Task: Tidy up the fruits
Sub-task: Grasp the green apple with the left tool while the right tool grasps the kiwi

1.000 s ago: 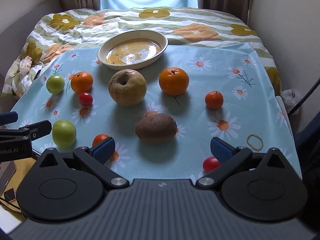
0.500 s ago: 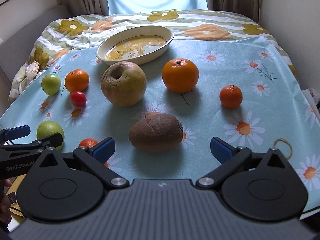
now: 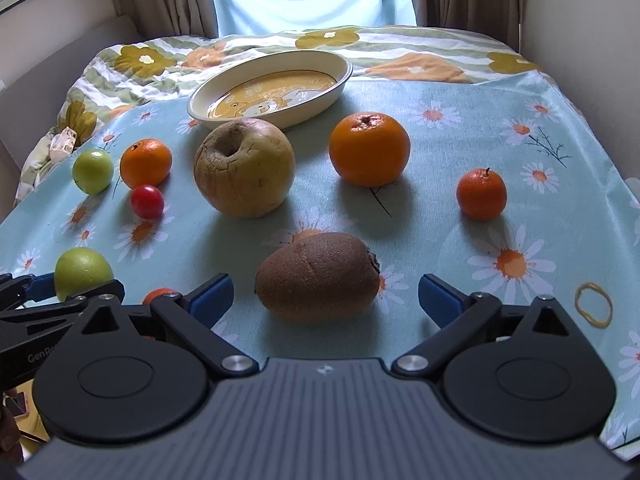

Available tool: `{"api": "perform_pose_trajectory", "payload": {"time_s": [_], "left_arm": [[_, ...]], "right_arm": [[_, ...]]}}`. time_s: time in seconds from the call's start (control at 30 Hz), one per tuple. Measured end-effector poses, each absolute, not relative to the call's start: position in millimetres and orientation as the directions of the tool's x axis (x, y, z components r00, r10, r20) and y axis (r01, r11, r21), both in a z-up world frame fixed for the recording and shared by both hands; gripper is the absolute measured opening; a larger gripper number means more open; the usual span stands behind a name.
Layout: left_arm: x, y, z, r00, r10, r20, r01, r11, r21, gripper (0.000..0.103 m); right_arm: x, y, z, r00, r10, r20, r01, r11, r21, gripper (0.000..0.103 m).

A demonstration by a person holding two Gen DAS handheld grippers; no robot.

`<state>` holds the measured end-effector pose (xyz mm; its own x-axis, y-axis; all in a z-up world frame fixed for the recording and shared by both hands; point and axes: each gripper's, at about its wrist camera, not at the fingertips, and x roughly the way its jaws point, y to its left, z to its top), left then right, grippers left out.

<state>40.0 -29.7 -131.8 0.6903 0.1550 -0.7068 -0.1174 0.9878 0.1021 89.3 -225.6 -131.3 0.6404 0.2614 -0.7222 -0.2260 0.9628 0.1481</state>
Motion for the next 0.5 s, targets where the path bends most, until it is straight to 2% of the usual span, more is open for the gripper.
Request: {"api": "perform_pose_trajectory", "payload": {"time_s": [0.33,0.5], "left_arm": [[42,-28,-131,0.676,0.146,-0.722,-0.107,0.989,0.100,0.059],[45,-26,-130,0.669,0.135,-0.731,-0.101,0.991,0.091,0.058]], "right_arm": [[85,-209,-140,0.673,0.231,-0.703,-0.282,0.958,0.045,0.103],[85,-209,-137,0.674,0.229,-0.703,-0.278,0.959,0.047,0.084]]}}
